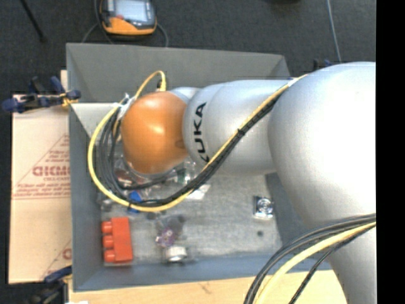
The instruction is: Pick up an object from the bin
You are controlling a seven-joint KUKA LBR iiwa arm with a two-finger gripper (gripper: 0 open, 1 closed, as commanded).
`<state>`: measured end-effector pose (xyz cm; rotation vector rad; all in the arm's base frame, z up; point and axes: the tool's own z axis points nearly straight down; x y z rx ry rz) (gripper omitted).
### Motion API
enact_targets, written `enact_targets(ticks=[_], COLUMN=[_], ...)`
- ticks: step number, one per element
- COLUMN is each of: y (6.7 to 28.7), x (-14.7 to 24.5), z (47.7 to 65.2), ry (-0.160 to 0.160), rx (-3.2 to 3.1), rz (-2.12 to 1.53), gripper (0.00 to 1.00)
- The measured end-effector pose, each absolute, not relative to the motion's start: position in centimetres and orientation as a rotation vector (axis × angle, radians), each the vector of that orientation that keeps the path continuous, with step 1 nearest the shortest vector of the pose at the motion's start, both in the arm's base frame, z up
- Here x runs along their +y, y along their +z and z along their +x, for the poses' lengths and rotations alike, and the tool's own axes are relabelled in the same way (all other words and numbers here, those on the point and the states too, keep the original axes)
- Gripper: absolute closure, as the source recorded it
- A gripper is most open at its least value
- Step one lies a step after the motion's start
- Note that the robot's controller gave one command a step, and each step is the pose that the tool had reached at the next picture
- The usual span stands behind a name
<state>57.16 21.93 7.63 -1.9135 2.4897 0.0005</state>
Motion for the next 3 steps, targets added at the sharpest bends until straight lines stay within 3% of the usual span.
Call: enact_targets(ticks=[1, 2, 3], y=[7.4, 7.6, 19.7], x=[19.8, 19.7, 20.7], z=[48.3, 48.6, 49.0], ry=[-0.012, -0.016, -0.004], rx=[2.454, 2.458, 2.450], rz=[-1.923, -1.917, -1.949], gripper=[0.00, 1.00, 1.00])
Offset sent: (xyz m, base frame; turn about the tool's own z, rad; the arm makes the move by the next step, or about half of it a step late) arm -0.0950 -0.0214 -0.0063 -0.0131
